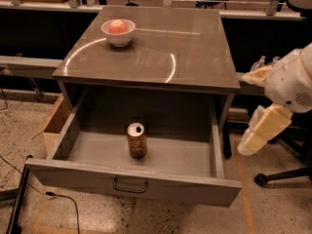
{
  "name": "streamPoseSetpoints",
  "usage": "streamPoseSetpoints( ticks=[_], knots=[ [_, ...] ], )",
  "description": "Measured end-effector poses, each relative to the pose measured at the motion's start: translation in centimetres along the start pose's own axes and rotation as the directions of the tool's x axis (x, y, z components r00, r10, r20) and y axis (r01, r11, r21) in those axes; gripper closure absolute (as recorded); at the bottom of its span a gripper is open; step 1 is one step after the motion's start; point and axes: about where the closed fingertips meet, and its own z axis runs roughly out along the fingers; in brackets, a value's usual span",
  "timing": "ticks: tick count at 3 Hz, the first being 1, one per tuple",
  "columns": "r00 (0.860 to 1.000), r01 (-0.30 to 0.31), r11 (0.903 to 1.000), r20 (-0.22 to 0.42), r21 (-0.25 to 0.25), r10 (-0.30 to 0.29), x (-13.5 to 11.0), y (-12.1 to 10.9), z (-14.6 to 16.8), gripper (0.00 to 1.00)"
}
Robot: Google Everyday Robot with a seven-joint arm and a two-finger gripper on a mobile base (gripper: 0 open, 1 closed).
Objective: Pick orange can from top drawer and place on counter
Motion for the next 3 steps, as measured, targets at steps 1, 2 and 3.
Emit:
streamPoseSetpoints(
  ticks=[1, 2, 3],
  knots=[
    [0.983, -0.015, 0.9996, 0.182, -0.024, 0.019, -1.6, 1.6, 4.7, 0.00],
    [0.942, -0.022, 0.9997, 0.335, -0.008, 0.023, -4.9, 2.9, 9.1, 0.00],
    [0.933, -0.034, 0.9978, 0.359, 0.056, 0.011, -6.3, 1.4, 8.9, 0.00]
  ],
)
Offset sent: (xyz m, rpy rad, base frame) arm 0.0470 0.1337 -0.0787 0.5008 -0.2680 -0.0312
